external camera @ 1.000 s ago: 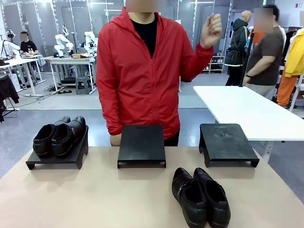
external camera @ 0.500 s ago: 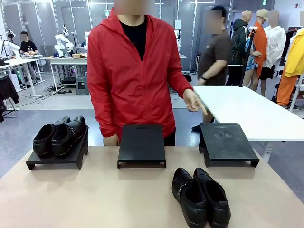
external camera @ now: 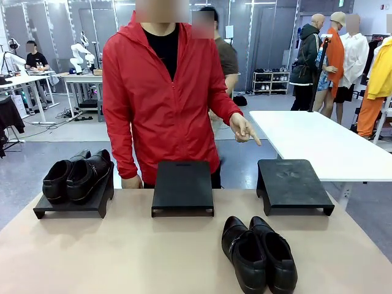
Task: Place the shoes on the stand as instructed by the person.
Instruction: Pick up another pair of Shoes and place it on the Shoes Stand indicated by the person.
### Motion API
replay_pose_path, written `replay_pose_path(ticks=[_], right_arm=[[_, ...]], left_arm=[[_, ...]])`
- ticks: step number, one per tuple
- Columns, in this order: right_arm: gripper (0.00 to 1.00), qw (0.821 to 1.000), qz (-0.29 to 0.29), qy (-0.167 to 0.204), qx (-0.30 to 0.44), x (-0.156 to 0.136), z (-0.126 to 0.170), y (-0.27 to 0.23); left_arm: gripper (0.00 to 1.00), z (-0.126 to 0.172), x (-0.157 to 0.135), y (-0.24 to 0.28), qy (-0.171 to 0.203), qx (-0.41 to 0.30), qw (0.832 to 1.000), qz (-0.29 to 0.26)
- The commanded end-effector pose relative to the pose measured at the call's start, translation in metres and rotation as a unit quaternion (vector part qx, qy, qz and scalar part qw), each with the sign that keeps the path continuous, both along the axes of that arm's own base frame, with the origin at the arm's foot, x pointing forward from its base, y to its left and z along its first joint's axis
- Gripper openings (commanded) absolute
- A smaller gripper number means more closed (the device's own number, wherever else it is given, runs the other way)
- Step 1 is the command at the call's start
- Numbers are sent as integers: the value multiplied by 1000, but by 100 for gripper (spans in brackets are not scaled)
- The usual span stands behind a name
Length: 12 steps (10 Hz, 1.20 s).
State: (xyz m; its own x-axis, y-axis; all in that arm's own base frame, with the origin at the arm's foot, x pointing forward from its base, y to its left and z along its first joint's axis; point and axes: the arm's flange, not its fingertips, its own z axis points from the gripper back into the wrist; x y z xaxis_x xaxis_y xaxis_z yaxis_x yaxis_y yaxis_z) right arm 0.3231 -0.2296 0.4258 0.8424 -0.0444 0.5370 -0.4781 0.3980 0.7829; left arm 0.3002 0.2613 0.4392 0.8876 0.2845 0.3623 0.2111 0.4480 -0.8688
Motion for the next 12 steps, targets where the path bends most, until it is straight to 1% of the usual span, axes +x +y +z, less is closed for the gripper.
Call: replay_pose_path(ticks=[1, 2, 3, 4, 5, 6, 7, 9, 10, 11, 12], right_arm=[[100, 999, 2, 17, -39, 5, 12, 14], [100, 998, 16, 12, -61, 7, 29, 25], [100, 996, 34, 13, -83, 8, 52, 37], [100, 991, 62, 13, -121, 10, 83, 58], [100, 986, 77, 8, -148, 10, 102, 74], [100, 978, 95, 8, -188, 15, 126, 103], [100, 967, 114, 15, -229, 16, 138, 129], [100, 950, 146, 33, -275, 24, 155, 182], [100, 941, 149, 35, -301, 23, 158, 206], [100, 934, 132, 39, -330, 20, 157, 230], [100, 926, 115, 56, -356, 19, 153, 255]], left_arm=[[98, -1, -3, -1, -5, -3, 1000, -7], [98, -1, -3, -1, -5, -3, 1000, -7], [98, -1, -3, -1, -5, -3, 1000, -7], [98, -1, -3, -1, -5, -3, 1000, -7], [98, -1, -3, -1, -5, -3, 1000, -7], [98, -1, -3, -1, -5, -3, 1000, -7], [98, -1, -3, -1, -5, -3, 1000, -7], [98, -1, -3, -1, -5, -3, 1000, -7], [98, -1, -3, -1, -5, -3, 1000, -7], [98, -1, -3, -1, -5, -3, 1000, -7], [98, -1, -3, -1, -5, -3, 1000, -7]])
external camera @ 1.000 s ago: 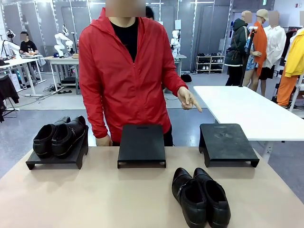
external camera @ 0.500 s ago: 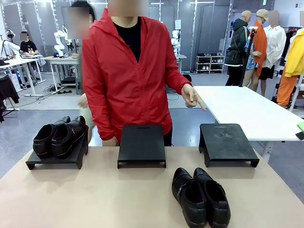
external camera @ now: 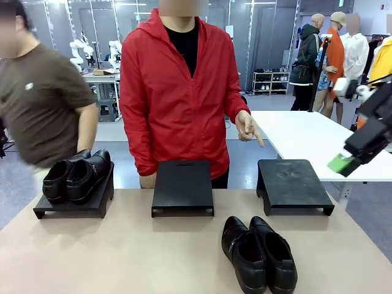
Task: Place the shoes on the stand as instructed by the person.
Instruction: Pick up another pair of Shoes and place it on the Shoes Stand indicated by the person.
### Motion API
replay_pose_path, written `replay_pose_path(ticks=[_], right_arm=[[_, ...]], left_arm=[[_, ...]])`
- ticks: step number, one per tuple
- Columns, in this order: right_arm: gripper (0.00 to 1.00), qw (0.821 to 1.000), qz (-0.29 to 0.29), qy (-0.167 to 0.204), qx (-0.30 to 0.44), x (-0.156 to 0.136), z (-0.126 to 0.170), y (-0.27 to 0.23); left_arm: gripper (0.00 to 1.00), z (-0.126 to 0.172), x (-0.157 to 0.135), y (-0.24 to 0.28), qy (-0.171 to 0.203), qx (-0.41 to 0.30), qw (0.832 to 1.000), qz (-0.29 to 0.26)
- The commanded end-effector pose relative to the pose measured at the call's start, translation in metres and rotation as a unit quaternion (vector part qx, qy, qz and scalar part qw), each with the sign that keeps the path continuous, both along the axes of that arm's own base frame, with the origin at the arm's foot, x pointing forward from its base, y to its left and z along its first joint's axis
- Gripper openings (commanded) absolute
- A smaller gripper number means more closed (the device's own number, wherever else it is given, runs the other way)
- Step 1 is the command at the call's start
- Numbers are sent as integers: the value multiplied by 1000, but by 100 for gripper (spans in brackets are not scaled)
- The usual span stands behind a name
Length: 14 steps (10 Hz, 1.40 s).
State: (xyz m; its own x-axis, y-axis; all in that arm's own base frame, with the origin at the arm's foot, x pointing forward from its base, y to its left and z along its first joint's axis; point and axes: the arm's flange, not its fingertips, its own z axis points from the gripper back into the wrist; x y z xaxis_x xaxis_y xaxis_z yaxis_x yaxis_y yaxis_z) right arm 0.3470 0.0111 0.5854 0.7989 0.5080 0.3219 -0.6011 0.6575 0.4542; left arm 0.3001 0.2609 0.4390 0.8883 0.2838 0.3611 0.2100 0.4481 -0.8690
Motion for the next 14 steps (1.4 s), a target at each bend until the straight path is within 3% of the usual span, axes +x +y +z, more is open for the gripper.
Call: replay_pose_path(ticks=[1, 4, 6, 14], right_arm=[[100, 995, -66, 7, -70, -6, -15, 40], [100, 982, -129, 13, -135, 3, -48, 92], [100, 967, -186, -5, -173, -1, -71, 115], [100, 945, -220, -14, -242, 2, -167, 176]], left_arm=[[98, 0, -3, 0, -6, -3, 1000, -6], [98, 0, -3, 0, -6, -3, 1000, -6], [98, 0, -3, 0, -6, -3, 1000, -6], [98, 0, -3, 0, -6, -3, 1000, -6]])
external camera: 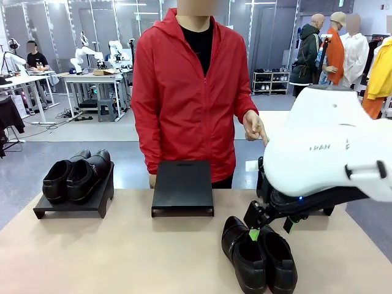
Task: Place the shoes on the stand as instructed by the person.
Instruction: Pick up another pair of Shoes and place it on the Shoes Stand indicated by the person.
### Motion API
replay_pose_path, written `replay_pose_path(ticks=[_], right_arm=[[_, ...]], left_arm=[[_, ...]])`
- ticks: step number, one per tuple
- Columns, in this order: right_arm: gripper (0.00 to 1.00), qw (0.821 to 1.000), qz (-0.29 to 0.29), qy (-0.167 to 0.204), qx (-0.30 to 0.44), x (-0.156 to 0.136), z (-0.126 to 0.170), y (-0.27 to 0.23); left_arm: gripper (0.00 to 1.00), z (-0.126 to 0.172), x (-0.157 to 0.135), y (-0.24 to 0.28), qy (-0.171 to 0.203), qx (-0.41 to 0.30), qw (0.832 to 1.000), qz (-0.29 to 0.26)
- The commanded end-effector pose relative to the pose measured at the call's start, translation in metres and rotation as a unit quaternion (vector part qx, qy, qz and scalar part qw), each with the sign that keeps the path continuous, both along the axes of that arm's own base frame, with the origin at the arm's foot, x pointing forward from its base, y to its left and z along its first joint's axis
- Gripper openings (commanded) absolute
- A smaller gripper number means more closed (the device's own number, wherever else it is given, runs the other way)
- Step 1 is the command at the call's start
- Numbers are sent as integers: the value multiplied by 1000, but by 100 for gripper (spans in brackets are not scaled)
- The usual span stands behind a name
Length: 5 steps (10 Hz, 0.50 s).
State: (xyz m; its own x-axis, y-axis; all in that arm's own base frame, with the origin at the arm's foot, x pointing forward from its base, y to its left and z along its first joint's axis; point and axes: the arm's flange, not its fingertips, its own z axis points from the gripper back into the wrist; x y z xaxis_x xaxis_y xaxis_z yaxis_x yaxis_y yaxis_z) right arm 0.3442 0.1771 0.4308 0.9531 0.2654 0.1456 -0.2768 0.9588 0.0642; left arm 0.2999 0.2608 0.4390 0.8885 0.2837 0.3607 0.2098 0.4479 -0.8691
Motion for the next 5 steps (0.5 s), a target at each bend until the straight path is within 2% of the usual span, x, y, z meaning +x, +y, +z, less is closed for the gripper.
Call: replay_pose_path(ticks=[1, 5], right_arm=[[100, 999, -33, -13, -18, 8, -20, 13], [100, 998, -39, -10, -40, 16, -54, 24]], left_arm=[[98, 0, -3, 0, -6, -3, 1000, -6], [98, 0, -3, 0, -6, -3, 1000, -6]])
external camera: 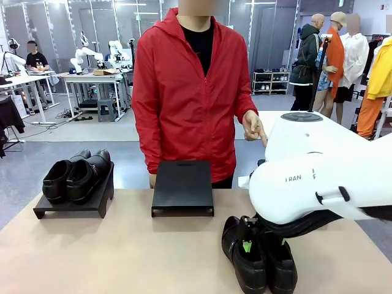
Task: Place the shoes on the stand as instructed by the person.
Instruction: Pick up another pair of Shoes and place it on the Shoes Stand indicated by the person.
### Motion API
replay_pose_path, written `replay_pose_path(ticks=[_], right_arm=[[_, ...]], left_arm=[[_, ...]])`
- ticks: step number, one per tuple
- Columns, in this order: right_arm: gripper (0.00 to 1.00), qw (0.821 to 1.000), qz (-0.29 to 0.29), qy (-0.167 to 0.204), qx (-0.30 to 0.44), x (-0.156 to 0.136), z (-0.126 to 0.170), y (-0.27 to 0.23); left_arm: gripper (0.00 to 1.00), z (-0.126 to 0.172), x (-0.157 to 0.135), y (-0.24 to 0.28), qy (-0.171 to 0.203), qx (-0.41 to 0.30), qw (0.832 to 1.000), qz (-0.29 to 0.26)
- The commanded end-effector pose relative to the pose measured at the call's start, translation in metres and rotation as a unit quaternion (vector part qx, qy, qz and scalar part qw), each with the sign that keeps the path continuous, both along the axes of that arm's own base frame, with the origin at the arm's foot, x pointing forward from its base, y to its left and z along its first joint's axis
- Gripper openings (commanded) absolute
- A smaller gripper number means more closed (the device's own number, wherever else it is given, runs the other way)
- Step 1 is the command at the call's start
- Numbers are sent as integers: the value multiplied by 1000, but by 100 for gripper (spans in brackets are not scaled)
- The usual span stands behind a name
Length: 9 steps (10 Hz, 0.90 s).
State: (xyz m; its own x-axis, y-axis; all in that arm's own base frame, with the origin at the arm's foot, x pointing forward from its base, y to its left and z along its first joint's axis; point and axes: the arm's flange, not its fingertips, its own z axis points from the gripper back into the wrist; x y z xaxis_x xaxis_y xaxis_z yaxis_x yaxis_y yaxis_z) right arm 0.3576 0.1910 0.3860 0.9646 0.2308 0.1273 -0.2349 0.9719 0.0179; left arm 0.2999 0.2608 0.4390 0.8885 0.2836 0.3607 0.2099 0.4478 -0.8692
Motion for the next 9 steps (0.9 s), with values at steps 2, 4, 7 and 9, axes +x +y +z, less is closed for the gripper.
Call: replay_pose_path(ticks=[2, 4, 7, 9], right_arm=[[100, 1000, -15, -8, -21, 4, -19, 13], [100, 1000, -18, 0, -20, 9, -29, 15], [100, 1000, -14, 15, -24, 12, -45, 18], [65, 999, 0, 18, -33, 14, -52, 17]], left_arm=[[98, 0, -3, 0, -6, -3, 1000, -6], [98, 0, -3, 0, -6, -3, 1000, -6], [98, 0, -3, 0, -6, -3, 1000, -6], [98, 0, -3, 0, -6, -3, 1000, -6]])
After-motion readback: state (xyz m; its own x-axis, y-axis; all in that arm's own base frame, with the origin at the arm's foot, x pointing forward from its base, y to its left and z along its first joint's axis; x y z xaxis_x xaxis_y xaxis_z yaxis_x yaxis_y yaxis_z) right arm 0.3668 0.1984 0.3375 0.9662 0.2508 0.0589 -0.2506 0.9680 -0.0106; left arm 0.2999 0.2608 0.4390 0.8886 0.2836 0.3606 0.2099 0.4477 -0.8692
